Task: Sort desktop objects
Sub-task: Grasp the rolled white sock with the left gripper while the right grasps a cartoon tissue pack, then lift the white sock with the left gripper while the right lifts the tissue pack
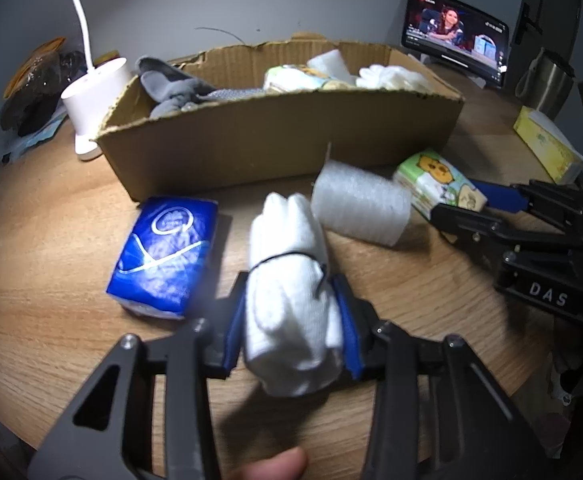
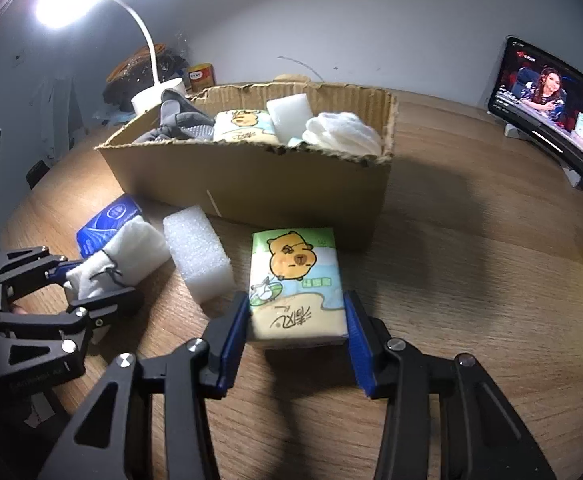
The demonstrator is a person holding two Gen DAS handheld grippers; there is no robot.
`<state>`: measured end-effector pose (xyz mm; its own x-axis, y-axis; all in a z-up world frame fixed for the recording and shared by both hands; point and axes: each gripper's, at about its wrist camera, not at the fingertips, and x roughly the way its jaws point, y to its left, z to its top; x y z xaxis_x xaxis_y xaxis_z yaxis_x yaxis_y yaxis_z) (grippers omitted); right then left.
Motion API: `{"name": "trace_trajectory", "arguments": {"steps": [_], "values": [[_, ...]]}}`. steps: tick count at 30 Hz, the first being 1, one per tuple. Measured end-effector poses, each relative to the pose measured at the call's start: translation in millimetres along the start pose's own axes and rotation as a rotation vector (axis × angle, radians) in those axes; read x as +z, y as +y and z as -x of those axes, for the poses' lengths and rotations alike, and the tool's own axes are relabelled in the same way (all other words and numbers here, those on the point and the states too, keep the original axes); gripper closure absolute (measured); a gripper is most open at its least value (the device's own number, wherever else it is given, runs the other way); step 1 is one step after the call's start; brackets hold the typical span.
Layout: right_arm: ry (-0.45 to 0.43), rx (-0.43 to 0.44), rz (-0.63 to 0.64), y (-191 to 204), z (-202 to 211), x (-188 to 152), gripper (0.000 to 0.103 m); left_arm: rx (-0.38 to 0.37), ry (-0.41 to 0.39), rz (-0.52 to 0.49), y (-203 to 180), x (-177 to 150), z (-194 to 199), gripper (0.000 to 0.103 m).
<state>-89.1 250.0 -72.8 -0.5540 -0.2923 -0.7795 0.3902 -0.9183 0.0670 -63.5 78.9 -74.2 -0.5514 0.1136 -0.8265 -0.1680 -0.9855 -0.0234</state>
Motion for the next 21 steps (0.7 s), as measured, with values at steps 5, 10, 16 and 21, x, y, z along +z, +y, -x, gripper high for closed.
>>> {"name": "trace_trajectory", "arguments": {"steps": [5, 10, 16, 21], "values": [[-0.012, -0.010, -0.007, 0.1, 9.6, -2.6, 0.000, -0.010, -0.012, 0.003, -1.8, -0.4, 6.8, 0.063], [-0.032, -0.025, -0.023, -1.8, 23.7, -2.9, 0.000, -0.030, -0.036, 0.015, -0.4, 0.7, 19.1, 0.064], [-0.064, -0.049, -0.027, -0.8, 43.9, 0.6, 0.000, -0.040, -0.070, 0.037, 9.5, 1.3, 38.5, 0.064], [-0.075, -0.051, -0.027, 1.8, 52.0, 2.0, 0.000, -0.045, -0.089, 0.052, 16.8, 1.2, 52.1, 0.064]]}}
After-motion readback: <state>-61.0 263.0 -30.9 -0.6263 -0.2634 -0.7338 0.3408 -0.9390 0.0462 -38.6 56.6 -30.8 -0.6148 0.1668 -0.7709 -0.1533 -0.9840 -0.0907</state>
